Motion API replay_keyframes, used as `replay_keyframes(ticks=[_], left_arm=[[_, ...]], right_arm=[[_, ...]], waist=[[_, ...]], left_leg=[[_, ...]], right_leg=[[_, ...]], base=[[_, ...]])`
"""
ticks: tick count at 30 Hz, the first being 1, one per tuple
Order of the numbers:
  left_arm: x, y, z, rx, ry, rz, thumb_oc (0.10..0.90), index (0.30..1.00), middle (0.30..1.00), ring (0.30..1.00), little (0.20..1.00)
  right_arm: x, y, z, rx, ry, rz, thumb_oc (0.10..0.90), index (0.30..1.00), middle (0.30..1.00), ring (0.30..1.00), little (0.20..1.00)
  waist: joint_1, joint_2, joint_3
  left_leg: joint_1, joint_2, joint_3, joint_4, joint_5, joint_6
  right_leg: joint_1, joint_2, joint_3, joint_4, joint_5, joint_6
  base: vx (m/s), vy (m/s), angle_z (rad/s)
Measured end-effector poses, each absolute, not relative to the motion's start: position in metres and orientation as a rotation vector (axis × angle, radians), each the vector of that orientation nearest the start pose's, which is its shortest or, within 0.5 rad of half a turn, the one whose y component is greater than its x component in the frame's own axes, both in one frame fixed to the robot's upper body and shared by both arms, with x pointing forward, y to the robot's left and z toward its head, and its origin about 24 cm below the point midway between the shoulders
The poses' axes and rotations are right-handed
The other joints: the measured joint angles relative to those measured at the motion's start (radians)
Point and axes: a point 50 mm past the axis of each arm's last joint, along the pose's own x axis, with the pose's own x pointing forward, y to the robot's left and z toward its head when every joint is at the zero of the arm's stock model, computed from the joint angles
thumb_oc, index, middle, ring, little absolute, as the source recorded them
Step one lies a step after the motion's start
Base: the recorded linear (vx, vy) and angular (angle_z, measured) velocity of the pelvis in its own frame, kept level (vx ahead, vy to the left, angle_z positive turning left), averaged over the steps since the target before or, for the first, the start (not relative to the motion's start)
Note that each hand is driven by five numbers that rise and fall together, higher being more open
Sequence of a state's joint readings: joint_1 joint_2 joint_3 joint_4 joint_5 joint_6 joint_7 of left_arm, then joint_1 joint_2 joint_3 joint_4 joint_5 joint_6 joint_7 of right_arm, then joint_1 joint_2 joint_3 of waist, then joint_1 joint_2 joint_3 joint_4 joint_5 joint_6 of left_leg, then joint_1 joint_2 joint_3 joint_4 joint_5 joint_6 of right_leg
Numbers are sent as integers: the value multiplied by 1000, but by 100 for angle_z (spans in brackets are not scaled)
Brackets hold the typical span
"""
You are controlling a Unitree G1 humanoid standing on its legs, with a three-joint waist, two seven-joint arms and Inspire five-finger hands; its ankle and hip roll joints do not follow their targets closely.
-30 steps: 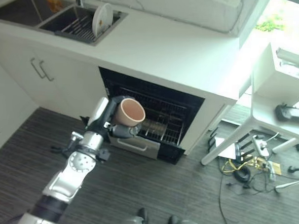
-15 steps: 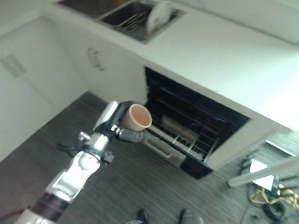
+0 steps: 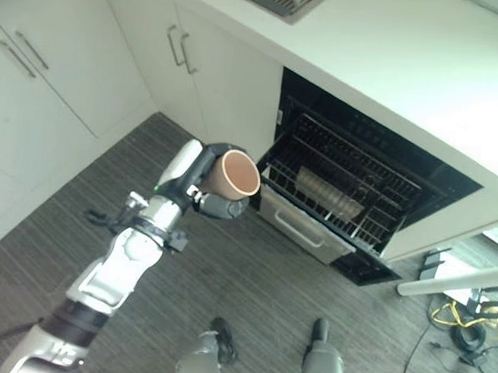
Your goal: Place the dishes in the dishwasher.
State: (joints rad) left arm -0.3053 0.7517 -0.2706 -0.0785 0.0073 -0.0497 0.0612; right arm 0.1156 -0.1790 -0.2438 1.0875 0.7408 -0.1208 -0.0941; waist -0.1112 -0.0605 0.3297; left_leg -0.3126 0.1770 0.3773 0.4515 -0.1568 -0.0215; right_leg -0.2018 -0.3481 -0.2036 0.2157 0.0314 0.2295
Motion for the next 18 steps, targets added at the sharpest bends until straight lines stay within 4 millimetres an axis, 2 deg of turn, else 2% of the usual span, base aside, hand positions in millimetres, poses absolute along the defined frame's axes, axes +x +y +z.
replay_keyframes(ticks=[2, 5, 9, 12, 16, 18], left_arm=[[290, 190, 145, 736, -342, -224, 400, 300, 300, 300, 300], [288, 191, 141, 728, -332, -225, 400, 300, 300, 300, 300], [284, 188, 132, 652, -320, -235, 400, 300, 300, 300, 300], [281, 177, 124, 540, -316, -254, 400, 300, 300, 300, 300], [274, 180, 117, 380, -303, -193, 400, 300, 300, 300, 300], [272, 180, 113, 273, -291, -168, 400, 300, 300, 300, 300]], right_arm=[[86, -282, -136, 516, 723, -957, 800, 900, 900, 900, 900], [102, -303, -113, 496, 522, -1022, 800, 900, 900, 900, 900], [114, -314, -94, 467, 373, -1042, 800, 900, 900, 900, 900], [124, -319, -74, 449, 225, -1029, 800, 900, 900, 900, 900], [149, -315, -15, 440, -50, -878, 800, 900, 900, 900, 900], [152, -311, 13, 371, -166, -785, 800, 900, 900, 900, 900]], waist=[[-17, 1, 2], [-34, 2, 3], [-46, 5, 2], [-56, 10, -1], [-104, 47, -26], [-112, 69, -40]], left_leg=[[0, 27, -5, -4, 11, -17], [11, 37, -6, -22, 24, -31], [39, 47, -2, -52, 50, -32], [121, 61, 13, -107, 72, -60], [178, 108, 32, -145, 92, -97], [189, 119, 30, -163, 104, -109]], right_leg=[[-7, 27, 1, 6, -10, -19], [-17, 40, 5, 17, -21, -29], [-10, 56, 7, 30, -29, -39], [24, 81, 20, 34, -55, -52], [24, 130, 33, 73, -95, -88], [18, 149, 47, 87, -99, -99]], base=[[-6, -58, -12], [12, -56, -9], [30, -107, -6], [65, -175, -20], [35, -132, -27], [0, -33, -30]])
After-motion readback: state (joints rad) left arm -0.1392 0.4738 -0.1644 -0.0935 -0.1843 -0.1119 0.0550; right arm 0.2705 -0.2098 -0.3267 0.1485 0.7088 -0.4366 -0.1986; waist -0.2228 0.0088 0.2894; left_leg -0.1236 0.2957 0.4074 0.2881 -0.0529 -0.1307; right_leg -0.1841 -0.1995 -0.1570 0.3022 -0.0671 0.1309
